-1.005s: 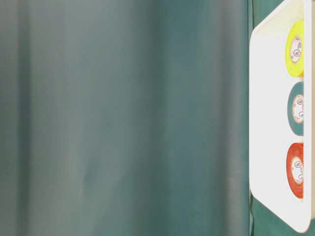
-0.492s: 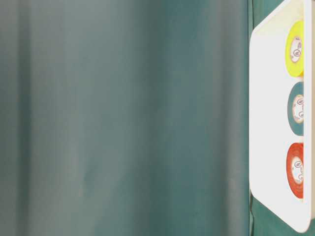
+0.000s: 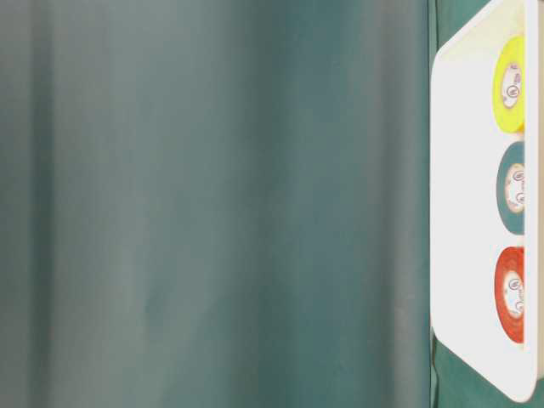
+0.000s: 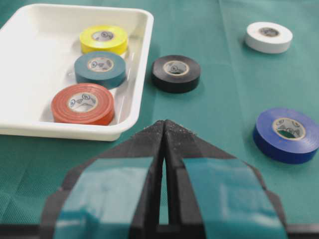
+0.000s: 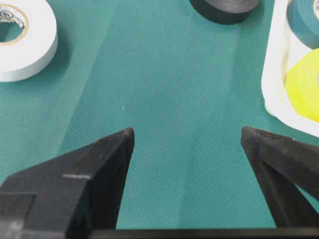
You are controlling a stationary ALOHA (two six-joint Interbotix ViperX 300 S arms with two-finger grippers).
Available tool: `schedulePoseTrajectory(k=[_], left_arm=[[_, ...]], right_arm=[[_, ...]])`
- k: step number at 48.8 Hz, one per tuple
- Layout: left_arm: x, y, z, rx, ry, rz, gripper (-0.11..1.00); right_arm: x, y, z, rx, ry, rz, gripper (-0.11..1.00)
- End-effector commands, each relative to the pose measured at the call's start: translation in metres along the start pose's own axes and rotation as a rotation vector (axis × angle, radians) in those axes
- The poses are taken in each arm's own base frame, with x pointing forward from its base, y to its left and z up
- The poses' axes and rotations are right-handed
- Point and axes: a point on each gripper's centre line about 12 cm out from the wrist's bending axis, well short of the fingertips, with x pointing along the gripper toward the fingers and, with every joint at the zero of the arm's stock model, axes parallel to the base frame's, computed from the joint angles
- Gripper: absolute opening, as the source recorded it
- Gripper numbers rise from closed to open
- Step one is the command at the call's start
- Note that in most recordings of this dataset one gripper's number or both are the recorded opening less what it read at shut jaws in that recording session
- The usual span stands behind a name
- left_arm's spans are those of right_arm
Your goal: Put the tape into the white case with the right arm.
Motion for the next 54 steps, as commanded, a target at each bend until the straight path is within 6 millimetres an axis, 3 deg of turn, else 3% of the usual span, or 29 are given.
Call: schedulePoseTrajectory(k=[1,20,42,54], left_arm=[[0.001,0.0,0.005,-0.002,-0.014,0.002,0.0],[0.001,0.0,0.004,-0.002,-0.012,0.002,0.0],[0.001,0.0,0.004,-0.002,-0.012,0.002,0.0],[0.001,0.0,0.003,0.0,-0.012,0.002,0.0]], right_arm=[[0.003,-0.001,0.016,0.004,-0.025,0.004,0.61],[0.044,-0.004,0.07,0.007,-0.002,0.011,0.61],[0.13,0.006,0.129,-0.008,-0.016,0.075,0.61],[0.177,0.025,0.158,-0.037,-0.033,0.113,0.62]])
